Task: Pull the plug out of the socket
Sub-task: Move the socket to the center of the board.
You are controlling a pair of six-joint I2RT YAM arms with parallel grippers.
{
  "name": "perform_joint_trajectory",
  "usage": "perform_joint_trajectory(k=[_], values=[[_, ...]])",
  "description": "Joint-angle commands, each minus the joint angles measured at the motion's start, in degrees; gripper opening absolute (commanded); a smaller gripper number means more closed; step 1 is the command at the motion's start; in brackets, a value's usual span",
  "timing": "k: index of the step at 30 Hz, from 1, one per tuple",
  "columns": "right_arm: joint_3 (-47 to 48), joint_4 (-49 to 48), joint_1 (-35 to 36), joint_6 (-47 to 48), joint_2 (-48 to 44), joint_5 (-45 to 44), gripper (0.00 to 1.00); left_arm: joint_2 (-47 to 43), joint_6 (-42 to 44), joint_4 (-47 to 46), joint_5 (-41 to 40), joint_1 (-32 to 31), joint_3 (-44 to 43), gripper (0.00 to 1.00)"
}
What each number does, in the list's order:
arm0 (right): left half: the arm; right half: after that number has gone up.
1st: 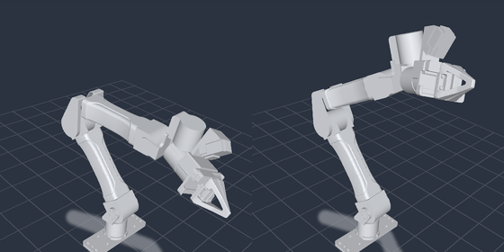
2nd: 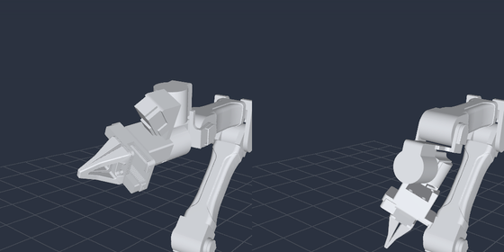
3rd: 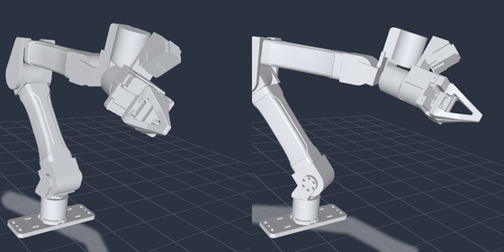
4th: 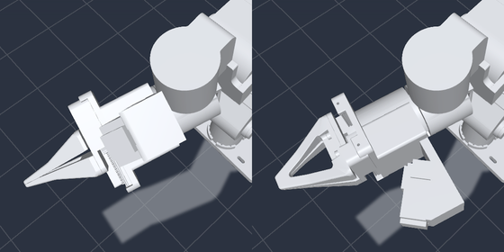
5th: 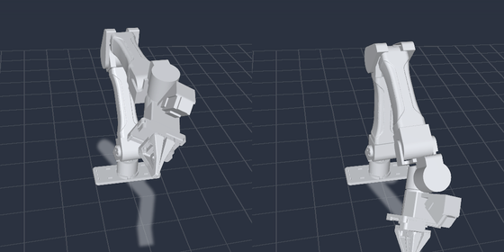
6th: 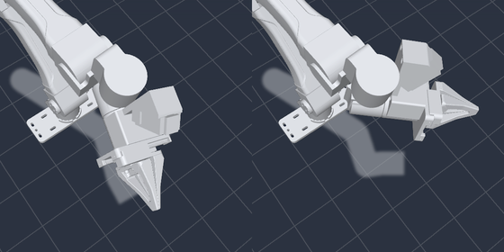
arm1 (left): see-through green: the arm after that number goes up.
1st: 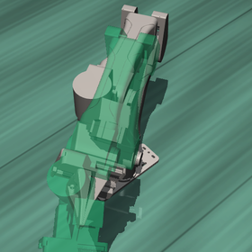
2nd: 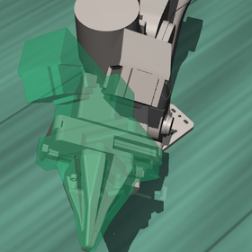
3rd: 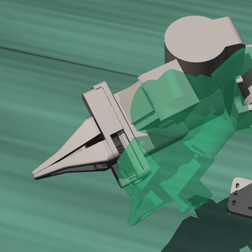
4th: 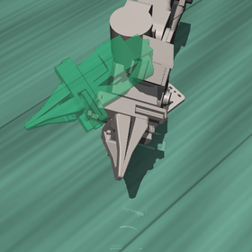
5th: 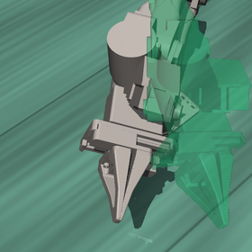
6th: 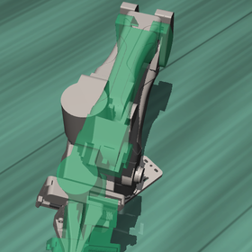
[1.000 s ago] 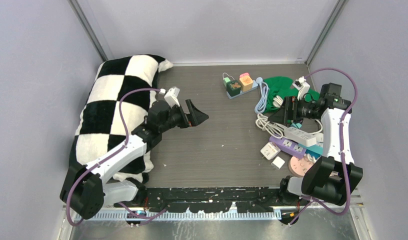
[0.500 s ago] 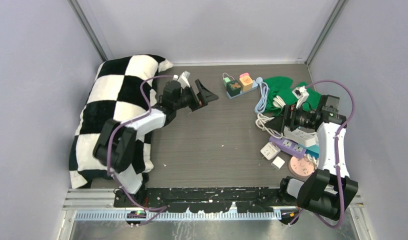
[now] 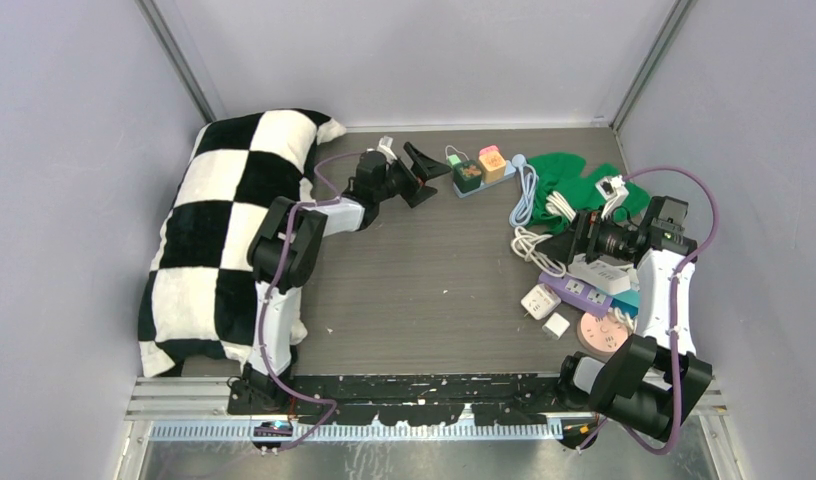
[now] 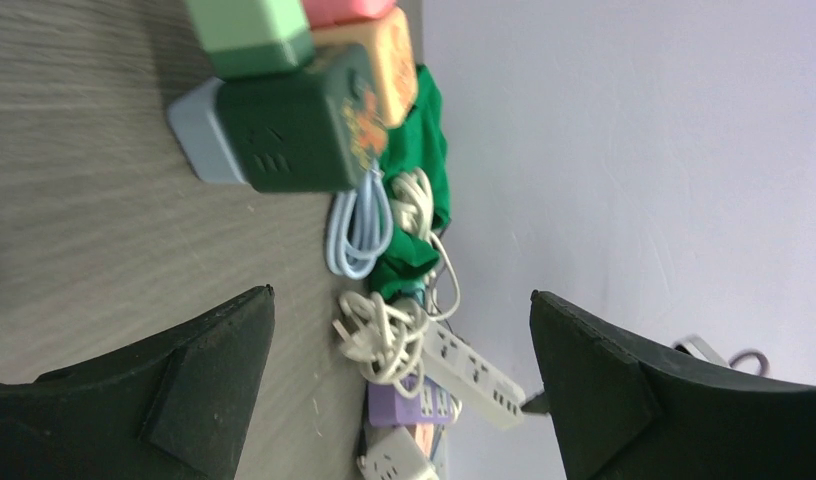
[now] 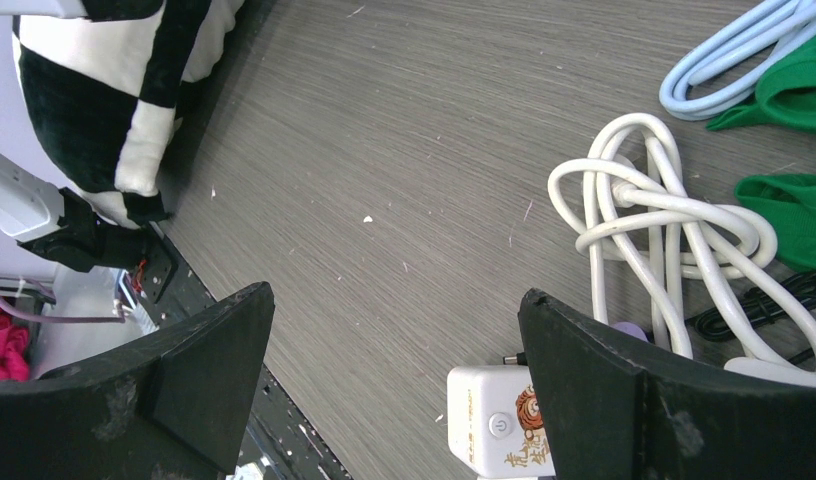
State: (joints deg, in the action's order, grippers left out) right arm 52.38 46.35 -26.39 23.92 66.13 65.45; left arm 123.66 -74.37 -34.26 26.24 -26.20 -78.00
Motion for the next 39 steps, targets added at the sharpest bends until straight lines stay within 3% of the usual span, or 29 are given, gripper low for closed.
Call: perform_joint_trajectory(k=[1, 8, 15, 30, 39], values=[[0.2, -2.1, -0.5, 0.1, 0.1, 2.0, 0.97, 2.6, 1.0, 3.6, -5.5, 0.9, -6.1, 1.0], [0.1, -2.0, -0.6, 0.6, 1.0, 2.1, 0.97, 9.7, -0.3, 8.6, -8.6, 0.9, -15.8, 1.0], [0.0, -2.0, -0.7, 1.0, 1.7, 2.1, 0.97, 15.9, -4.0, 7.4, -10.1, 0.9, -21.4, 0.99], [-0.1, -1.7, -0.8, 1.6, 3.1, 1.4, 0.97, 26.8, -10.8, 4.6, -7.0, 0.3, -33.5, 0.82], [-0.1, -1.5, -0.8, 1.8, 3.7, 1.3, 0.97, 29.2, -12.5, 3.6, -7.4, -0.5, -35.4, 0.77]])
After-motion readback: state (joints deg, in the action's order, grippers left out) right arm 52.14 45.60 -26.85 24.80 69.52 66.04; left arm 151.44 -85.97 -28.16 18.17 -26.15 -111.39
